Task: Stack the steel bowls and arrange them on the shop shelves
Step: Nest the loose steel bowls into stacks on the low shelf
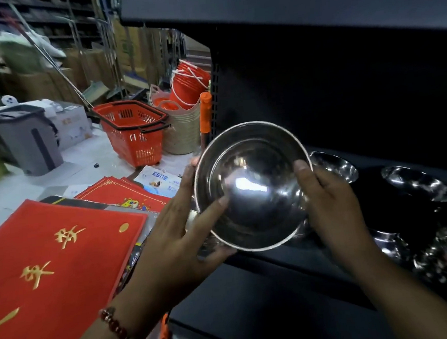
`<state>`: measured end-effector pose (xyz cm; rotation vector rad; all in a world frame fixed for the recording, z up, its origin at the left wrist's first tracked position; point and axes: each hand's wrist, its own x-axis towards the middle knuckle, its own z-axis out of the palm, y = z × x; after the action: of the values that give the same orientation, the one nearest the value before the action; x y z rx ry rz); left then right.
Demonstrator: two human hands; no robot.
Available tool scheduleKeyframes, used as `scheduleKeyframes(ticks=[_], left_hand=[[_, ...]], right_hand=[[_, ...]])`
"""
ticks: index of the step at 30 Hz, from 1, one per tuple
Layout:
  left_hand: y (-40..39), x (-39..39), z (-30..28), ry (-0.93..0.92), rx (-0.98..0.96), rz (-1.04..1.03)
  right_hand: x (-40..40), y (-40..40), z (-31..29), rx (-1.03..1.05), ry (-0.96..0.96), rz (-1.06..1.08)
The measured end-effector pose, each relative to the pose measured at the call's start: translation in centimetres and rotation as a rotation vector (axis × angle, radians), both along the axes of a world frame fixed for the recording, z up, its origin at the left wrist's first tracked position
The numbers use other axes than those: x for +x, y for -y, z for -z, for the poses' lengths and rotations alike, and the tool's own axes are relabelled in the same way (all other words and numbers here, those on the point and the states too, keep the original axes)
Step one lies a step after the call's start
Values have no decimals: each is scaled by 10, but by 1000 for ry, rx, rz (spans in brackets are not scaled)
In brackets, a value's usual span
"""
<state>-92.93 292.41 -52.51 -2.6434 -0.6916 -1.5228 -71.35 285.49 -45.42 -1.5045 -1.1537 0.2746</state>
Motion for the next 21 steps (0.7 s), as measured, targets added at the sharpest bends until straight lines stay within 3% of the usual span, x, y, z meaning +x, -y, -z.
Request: scheduleKeyframes(ticks=[5, 9, 13, 17, 21], left_hand=[[7, -2, -4, 42, -250, 33], [7, 3, -11, 196, -579, 47], [-9, 10, -18, 260, -687, 130], [-22, 23, -29, 249, -730, 153], [-44, 37, -42, 247, -842, 239]], right_hand=[[4, 6, 5, -237, -100, -118], [-5, 18, -1, -175, 35, -206], [-13, 23, 3, -142, 334, -280], [-13, 10, 8, -97, 457, -188], [2, -24, 17, 4, 350, -138]])
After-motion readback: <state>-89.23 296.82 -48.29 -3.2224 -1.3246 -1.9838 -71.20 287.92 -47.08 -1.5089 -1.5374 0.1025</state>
